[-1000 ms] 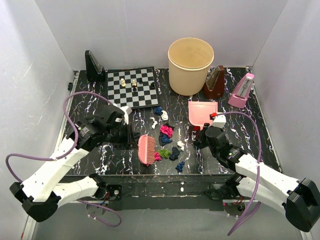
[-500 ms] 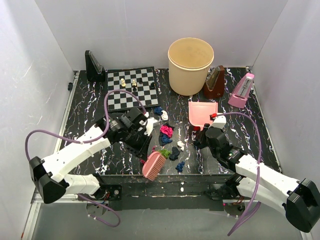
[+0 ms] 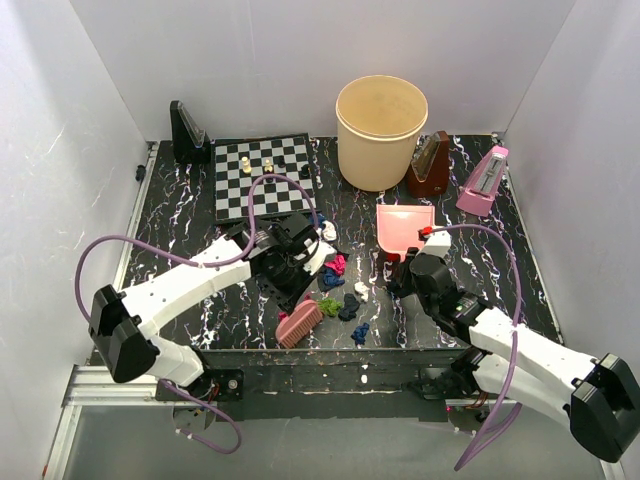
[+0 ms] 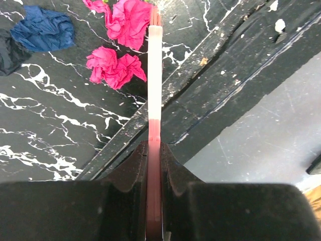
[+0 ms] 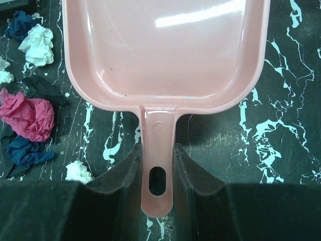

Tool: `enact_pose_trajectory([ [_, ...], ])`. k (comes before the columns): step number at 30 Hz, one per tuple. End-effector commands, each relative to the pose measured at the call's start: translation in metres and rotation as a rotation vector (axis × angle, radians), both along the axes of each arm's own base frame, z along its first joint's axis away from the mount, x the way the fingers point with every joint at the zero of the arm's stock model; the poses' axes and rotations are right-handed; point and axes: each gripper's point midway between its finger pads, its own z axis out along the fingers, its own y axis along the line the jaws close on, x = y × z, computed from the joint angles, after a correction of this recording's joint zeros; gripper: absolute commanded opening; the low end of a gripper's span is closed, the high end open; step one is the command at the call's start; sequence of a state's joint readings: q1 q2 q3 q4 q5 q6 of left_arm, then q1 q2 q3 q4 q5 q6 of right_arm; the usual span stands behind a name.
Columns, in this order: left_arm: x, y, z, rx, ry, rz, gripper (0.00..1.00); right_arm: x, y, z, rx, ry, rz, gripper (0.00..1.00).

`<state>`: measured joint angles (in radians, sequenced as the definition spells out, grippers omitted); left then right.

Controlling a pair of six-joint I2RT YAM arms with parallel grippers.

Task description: Sweep away the paper scraps from the table

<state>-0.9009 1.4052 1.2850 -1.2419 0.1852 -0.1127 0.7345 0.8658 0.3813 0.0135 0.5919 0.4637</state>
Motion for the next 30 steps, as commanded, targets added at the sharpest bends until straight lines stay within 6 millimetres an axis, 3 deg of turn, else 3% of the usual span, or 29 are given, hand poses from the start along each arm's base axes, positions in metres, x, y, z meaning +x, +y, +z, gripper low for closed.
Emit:
enact_pose_trajectory([
  [1,0.018,0.002,0.001,0.032,-0.092,-0.062,0.00,0.009,0.004,0.012,0.020,-0.046,-0.009,0.01],
  [7,0.060,0.002,-0.010,0.130,-0.228,-0.010,0.00,0.009,0.005,0.012,0.020,-0.046,-0.009,0.01],
  [11,0.075,-0.013,0.009,0.076,-0.294,0.014,0.00,0.009,0.004,0.011,0.017,-0.046,-0.013,0.01],
  [14,0.064,-0.035,0.036,-0.106,-0.281,-0.027,0.00,0.009,0.003,0.011,0.014,-0.044,-0.015,0.01],
  [17,0.054,-0.040,0.057,-0.200,-0.283,-0.032,0.00,0.009,0.004,0.011,0.015,-0.042,-0.013,0.01],
  [23,0.005,-0.053,0.064,-0.332,-0.067,-0.129,0.00,0.009,0.003,0.011,0.014,-0.042,-0.017,0.01],
  [30,-0.005,-0.091,0.065,-0.465,0.033,-0.161,0.00,0.008,-0.002,0.013,0.019,-0.054,-0.037,0.01],
])
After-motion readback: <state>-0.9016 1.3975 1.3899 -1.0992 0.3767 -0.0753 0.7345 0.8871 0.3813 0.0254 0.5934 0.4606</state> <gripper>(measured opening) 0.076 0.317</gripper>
